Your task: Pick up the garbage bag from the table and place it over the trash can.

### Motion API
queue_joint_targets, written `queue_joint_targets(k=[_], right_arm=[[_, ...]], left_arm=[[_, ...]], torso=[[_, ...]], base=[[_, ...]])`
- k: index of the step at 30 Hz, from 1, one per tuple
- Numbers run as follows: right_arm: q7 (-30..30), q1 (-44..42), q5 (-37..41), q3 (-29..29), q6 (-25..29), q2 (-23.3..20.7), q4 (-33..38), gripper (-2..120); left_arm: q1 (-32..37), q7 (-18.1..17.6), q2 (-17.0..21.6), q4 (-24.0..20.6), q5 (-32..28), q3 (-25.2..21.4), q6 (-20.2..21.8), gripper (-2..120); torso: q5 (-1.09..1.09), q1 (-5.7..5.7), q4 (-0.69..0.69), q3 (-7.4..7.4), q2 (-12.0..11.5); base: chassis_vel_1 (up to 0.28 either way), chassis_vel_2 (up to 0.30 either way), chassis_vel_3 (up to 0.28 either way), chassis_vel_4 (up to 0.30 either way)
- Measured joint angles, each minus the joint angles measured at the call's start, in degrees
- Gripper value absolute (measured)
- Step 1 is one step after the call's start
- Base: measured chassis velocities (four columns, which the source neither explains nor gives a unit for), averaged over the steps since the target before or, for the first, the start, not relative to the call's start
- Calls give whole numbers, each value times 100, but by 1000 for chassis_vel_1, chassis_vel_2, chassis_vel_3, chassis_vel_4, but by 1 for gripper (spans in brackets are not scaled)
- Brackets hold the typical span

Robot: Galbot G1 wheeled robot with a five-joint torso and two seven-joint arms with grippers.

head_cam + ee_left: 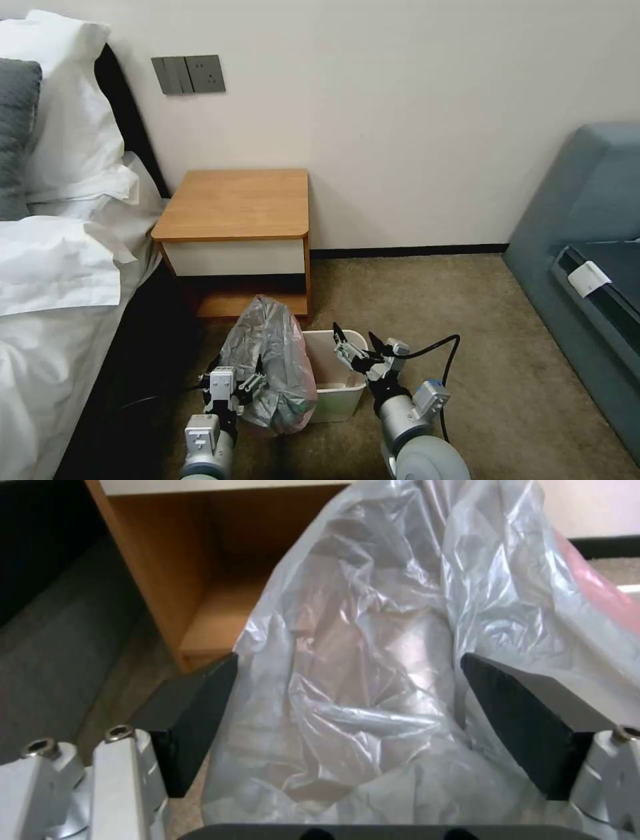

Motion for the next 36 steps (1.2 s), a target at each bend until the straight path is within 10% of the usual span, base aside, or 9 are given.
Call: queue_joint_targets(k=[36], right_arm=[[-12, 64, -2, 22, 56, 61, -120, 100]], left_arm=[[-203, -199, -79, 153, -215, 250, 190, 85]], torso=[[0, 0, 0, 0, 0]], base=[[0, 0, 0, 0]])
